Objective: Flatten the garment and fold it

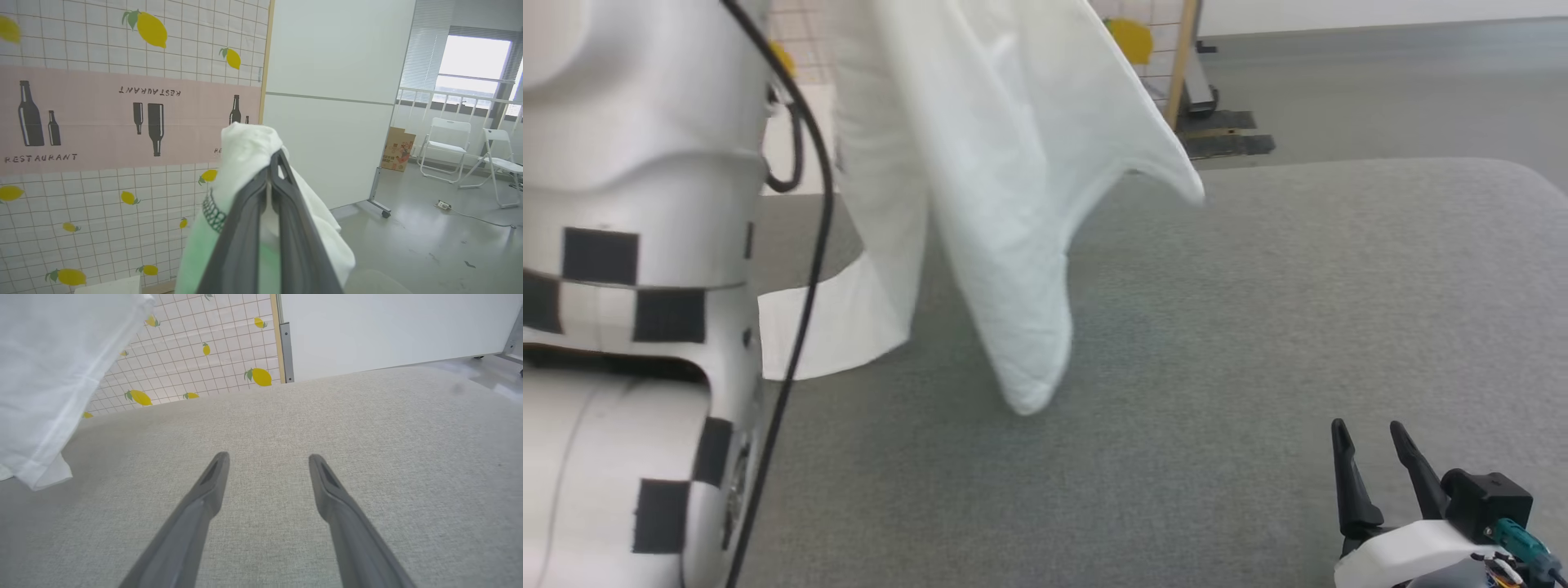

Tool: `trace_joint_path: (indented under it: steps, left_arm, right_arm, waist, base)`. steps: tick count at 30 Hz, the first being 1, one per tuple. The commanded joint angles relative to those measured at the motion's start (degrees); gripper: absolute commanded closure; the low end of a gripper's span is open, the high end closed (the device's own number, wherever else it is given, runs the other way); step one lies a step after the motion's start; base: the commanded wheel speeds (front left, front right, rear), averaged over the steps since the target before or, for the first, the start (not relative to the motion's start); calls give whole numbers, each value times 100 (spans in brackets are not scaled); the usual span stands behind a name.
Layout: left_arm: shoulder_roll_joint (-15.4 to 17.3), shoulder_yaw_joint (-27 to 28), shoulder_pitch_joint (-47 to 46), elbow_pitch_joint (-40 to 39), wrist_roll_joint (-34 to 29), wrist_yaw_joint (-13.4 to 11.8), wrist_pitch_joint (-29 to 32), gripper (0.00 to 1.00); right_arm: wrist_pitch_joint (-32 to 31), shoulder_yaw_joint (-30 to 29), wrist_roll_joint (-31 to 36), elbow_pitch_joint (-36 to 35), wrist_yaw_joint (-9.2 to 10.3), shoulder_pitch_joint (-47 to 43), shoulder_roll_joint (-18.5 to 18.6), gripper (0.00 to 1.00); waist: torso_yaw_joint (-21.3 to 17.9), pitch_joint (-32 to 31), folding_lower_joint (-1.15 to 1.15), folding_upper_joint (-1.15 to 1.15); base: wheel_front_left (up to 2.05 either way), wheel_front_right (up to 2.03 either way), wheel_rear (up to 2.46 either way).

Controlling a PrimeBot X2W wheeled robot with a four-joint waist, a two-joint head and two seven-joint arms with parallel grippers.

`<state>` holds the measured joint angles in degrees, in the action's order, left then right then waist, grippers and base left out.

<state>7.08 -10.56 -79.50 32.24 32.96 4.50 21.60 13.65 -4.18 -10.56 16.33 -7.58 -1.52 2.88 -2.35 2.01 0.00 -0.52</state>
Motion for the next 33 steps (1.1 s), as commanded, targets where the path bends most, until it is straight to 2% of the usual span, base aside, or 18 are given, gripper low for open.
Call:
trace_joint_path:
  steps: [1, 9, 16, 21, 27, 28, 29, 30, 33]
  left_arm:
    - [-68, -50, 158, 80, 76, 35, 35, 100]
    - [-351, -678, 1743, 406, 335, 150, 106, 100]
    - [-416, -1642, 3665, 660, 820, 190, 173, 100]
    - [-418, -2608, 4717, 741, 1308, -73, 497, 100]
    - [-419, -3110, 5157, 593, 1839, -392, 642, 100]
    - [-419, -3090, 5150, 538, 1951, -458, 625, 74]
    - [-419, -3067, 5116, 461, 2062, -533, 605, 40]
    - [-419, -3037, 5091, 402, 2154, -601, 606, 0]
    - [-420, -2859, 4939, 132, 2372, -712, 558, 0]
  right_arm:
    - [47, -29, 28, 7, 9, -84, -1, 0]
    - [50, -146, 88, -32, 9, -127, -1, 0]
    - [13, -91, 101, -80, 9, -72, -1, 0]
    - [11, -45, 77, -53, 9, -19, -1, 0]
    - [29, -22, 22, -4, 9, -13, -1, 0]
    - [32, -19, 16, 9, 9, -22, -1, 0]
    - [35, -19, 14, 25, 9, -38, -1, 0]
    - [38, -18, 13, 36, 9, -50, -1, 0]
    - [45, -29, 4, 68, 9, -97, -1, 0]
  waist:
    - [-182, -104, 0, 50]
    - [-254, -27, 0, 50]
    - [-368, 108, 0, 50]
    - [-436, 149, 0, 50]
    - [-418, 146, 0, 50]
    - [-404, 128, 0, 50]
    - [-383, 100, 0, 50]
    - [-369, 79, 0, 50]
    - [-301, -30, 0, 50]
  base:
    - [0, 0, 0]
    - [0, 0, 0]
    - [0, 0, 0]
    - [0, 0, 0]
    - [0, 0, 0]
    - [0, 0, 0]
    - [0, 0, 0]
    - [0, 0, 0]
    - [0, 0, 0]
